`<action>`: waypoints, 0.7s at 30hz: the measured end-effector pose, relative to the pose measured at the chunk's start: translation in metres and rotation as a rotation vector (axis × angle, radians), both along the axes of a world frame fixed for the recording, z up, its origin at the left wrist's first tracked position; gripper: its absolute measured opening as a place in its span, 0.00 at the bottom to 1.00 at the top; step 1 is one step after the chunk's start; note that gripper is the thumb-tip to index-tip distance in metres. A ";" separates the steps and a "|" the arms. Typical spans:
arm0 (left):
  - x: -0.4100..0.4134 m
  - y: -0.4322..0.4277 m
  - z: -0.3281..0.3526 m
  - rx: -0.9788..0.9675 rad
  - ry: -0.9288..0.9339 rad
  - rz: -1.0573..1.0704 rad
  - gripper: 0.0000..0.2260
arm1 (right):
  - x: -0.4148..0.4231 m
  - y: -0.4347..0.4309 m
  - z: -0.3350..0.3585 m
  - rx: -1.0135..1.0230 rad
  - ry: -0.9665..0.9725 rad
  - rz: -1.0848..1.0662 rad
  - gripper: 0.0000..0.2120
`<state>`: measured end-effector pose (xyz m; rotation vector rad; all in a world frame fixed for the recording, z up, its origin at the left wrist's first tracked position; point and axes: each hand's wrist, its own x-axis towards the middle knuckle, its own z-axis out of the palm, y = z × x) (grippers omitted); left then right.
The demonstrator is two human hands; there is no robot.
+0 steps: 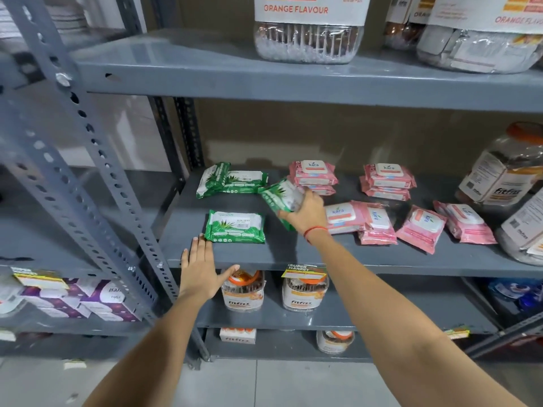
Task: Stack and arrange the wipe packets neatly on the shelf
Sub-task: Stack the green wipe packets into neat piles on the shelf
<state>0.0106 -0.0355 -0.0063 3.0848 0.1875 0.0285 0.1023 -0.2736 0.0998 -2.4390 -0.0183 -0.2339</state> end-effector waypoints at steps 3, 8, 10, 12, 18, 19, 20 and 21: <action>0.001 0.000 0.000 0.015 0.012 0.006 0.51 | -0.004 0.037 -0.013 -0.009 0.048 0.086 0.42; 0.001 -0.001 -0.002 0.013 0.003 0.010 0.50 | -0.010 0.072 -0.032 -0.020 0.039 0.131 0.35; 0.002 0.000 -0.002 0.019 -0.006 0.013 0.51 | -0.008 0.075 -0.034 -0.043 0.036 0.143 0.34; 0.001 0.000 -0.002 0.024 -0.012 0.008 0.52 | -0.004 0.073 -0.030 -0.078 0.071 0.192 0.38; 0.001 0.000 -0.003 -0.024 -0.024 0.005 0.49 | 0.003 0.065 -0.017 -0.022 0.076 0.201 0.47; 0.001 0.000 -0.003 -0.030 -0.025 0.006 0.49 | 0.004 0.067 -0.016 -0.069 0.107 0.215 0.47; 0.001 0.000 -0.004 -0.034 -0.025 0.005 0.49 | 0.006 0.069 -0.017 -0.140 0.133 0.234 0.47; 0.001 0.000 -0.004 -0.037 -0.025 0.004 0.50 | 0.007 0.073 -0.018 -0.213 0.146 0.249 0.45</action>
